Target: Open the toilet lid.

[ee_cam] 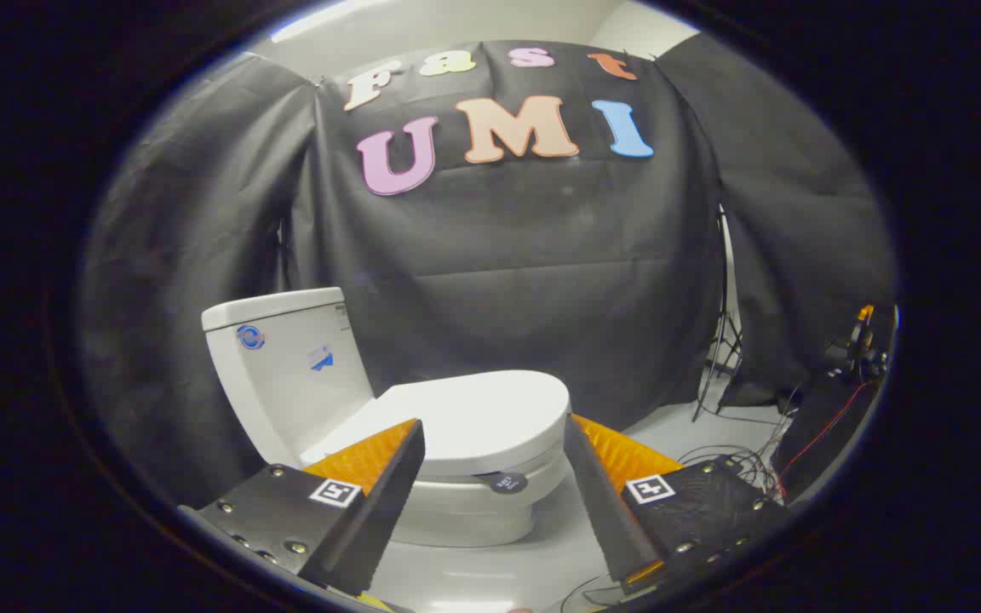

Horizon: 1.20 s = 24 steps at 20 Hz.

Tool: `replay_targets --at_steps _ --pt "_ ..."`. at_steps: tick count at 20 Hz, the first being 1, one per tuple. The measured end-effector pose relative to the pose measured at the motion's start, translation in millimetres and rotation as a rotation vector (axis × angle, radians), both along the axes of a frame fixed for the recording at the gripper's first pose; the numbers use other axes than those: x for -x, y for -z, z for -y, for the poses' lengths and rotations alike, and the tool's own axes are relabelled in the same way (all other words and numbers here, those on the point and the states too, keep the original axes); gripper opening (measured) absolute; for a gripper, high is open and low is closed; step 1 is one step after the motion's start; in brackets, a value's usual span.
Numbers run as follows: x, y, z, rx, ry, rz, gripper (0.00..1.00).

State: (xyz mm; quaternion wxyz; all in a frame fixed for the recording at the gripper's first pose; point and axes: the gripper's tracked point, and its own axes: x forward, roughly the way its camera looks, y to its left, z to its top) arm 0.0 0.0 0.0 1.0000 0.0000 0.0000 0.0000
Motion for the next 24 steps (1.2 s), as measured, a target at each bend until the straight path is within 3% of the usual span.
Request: replay_targets --at_steps 4,16,24 --pt "-10.8 13.6 25.5 0.033 0.068 -0.028 0.97" --pt "-11.8 13.2 27.3 -0.003 0.077 -0.051 0.97" --pt "-18.5 36.6 30.0 -0.036 0.073 -0.141 0.97"
